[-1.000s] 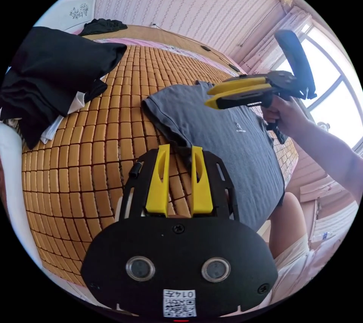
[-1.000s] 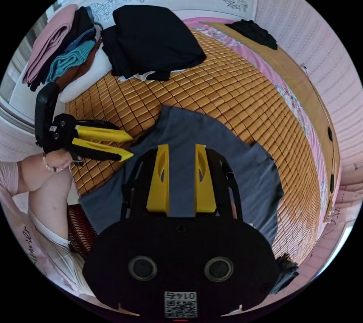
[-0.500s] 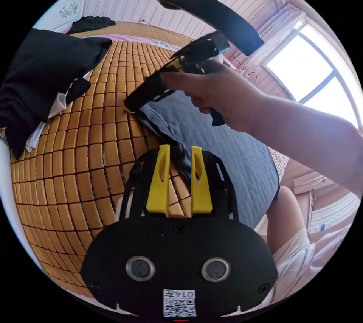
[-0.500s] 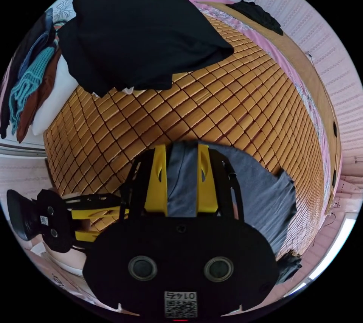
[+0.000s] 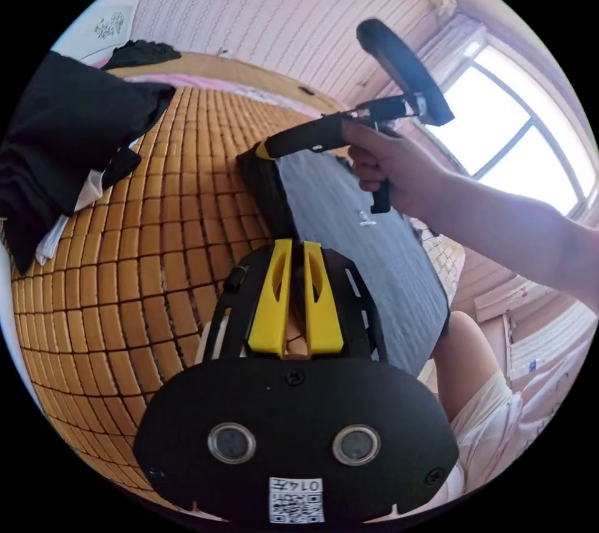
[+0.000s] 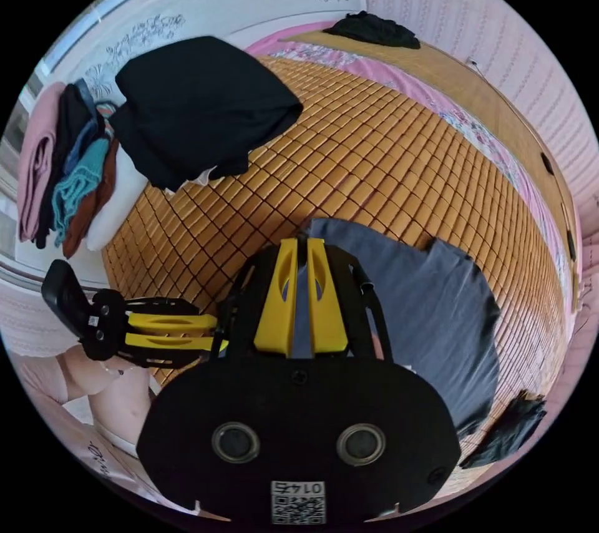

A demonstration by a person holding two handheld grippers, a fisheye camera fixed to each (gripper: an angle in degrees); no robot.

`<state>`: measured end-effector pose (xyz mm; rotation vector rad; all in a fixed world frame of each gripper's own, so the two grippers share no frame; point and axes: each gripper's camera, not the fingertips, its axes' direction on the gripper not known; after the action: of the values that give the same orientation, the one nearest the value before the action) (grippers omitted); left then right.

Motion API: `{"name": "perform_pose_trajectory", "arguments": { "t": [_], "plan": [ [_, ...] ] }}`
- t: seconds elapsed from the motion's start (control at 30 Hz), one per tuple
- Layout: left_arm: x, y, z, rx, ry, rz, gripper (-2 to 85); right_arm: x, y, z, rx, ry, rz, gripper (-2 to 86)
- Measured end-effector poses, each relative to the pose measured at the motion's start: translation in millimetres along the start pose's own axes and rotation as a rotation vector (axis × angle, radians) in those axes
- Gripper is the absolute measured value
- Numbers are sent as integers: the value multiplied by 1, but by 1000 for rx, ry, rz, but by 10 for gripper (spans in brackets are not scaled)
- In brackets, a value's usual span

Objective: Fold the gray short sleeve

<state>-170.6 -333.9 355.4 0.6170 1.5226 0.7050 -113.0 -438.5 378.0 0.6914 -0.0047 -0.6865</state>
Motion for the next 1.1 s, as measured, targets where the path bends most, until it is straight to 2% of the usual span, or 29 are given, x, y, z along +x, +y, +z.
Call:
{"name": "perform_pose_trajectory", "arguments": {
  "t": [0.1,0.23,0.6,0.73,0.87,1.03,1.1],
  "plan": [
    [18,-1,-2,35,39,103,58,32,29,-20,36,1,55,36],
    [30,0,21,-55,39,161,67,59,53,-1,-135,123,89,53],
    [55,0,89,-210,-8,203,74,61,34,5,-107,130,48,58],
    [56,-3,109,-236,-53,185,37,65,27,26,-217,172,43,59],
    [58,-5,126,-238,-34,178,-2,66,30,20,-230,182,26,11],
    [63,-10,131,-222,-89,189,-8,70,37,1,-166,152,37,-2],
    [62,-10,139,-227,-71,172,-6,77,42,2,-198,120,71,0]
  ]
}}
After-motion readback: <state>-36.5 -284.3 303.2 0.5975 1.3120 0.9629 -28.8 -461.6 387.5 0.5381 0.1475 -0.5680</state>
